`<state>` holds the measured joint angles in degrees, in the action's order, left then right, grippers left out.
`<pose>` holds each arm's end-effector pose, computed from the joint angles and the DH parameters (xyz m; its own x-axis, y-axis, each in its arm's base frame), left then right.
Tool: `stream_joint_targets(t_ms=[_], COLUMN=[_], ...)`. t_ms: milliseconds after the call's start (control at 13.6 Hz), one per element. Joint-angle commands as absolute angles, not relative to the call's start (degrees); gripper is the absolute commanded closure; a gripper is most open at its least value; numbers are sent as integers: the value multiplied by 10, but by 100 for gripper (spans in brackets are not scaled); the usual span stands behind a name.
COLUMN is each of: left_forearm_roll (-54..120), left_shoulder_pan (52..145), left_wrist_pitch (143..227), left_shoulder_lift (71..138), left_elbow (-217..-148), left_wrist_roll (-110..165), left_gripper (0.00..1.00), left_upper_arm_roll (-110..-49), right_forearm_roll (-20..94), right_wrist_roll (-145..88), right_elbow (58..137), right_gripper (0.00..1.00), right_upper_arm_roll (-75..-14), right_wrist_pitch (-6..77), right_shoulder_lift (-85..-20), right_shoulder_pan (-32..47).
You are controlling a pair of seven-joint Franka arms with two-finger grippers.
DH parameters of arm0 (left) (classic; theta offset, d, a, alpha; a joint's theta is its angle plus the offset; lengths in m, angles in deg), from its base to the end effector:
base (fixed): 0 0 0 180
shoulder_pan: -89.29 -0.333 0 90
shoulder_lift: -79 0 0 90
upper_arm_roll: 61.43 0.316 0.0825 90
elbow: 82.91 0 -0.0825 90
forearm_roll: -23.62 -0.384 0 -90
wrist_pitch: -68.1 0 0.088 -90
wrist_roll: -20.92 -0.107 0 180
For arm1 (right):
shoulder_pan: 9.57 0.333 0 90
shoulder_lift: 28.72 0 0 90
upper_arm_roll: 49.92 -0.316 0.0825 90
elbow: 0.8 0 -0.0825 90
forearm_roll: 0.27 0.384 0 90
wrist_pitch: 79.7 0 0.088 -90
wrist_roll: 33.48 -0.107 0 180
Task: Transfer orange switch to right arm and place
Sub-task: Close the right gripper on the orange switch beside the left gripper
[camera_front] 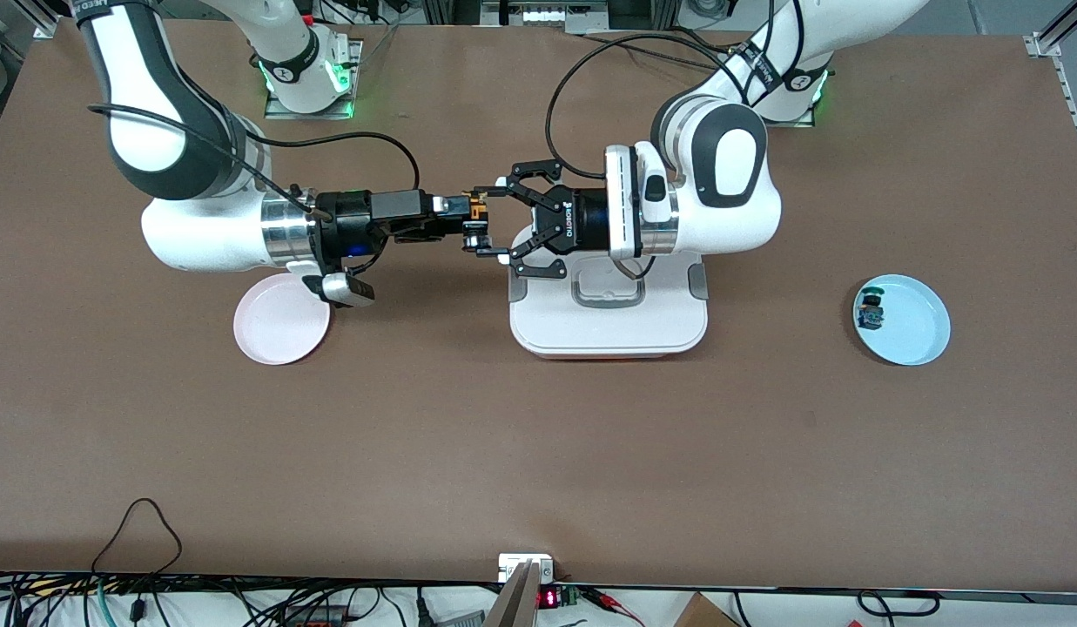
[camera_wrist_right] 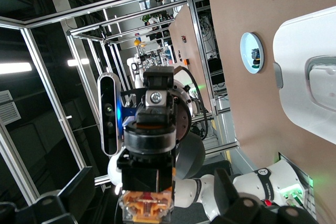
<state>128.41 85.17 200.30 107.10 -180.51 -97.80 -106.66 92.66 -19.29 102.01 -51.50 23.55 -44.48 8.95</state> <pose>0.5552 -0.4084 0.4316 0.2506 0.1193 0.9607 -0.9631 -0.0702 0.2599 0.5735 0.2975 0.4553 0.9632 0.1038 -0.2479 -0.2396 -0.0867 -0.9670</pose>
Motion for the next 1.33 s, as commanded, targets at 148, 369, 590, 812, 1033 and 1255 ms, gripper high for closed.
stream_joint_targets(t_ms=[148,369,590,812,1033,1255], left_forearm_roll=[1303,1304,1304,1304,1304,1304], left_shoulder_pan=[854,855,855,853,854,854], left_wrist_pitch=[2008,2008,2008,2007,2007,2007], left_shoulder_lift=[1075,1075,1075,1075,1075,1075], left_elbow=[-1799,-1799,-1798,-1799,-1799,-1799], left_wrist_roll=[-1002,-1001,-1000,-1000,-999,-999], left_gripper=[86,86,85,85,85,84], left_upper_arm_roll=[-1069,-1069,-1069,-1069,-1069,-1069], right_forearm_roll=[939,939,940,944,950,947], right_wrist_roll=[-180,-182,-182,-182,-180,-134], right_elbow=[1013,1013,1013,1013,1013,1013], right_gripper=[6,8,9,12,22,57], right_upper_arm_roll=[-512,-512,-512,-512,-512,-512], right_wrist_pitch=[242,241,241,242,242,242], right_shoulder_lift=[-452,-452,-452,-452,-452,-450], right_shoulder_pan=[100,98,95,95,95,95])
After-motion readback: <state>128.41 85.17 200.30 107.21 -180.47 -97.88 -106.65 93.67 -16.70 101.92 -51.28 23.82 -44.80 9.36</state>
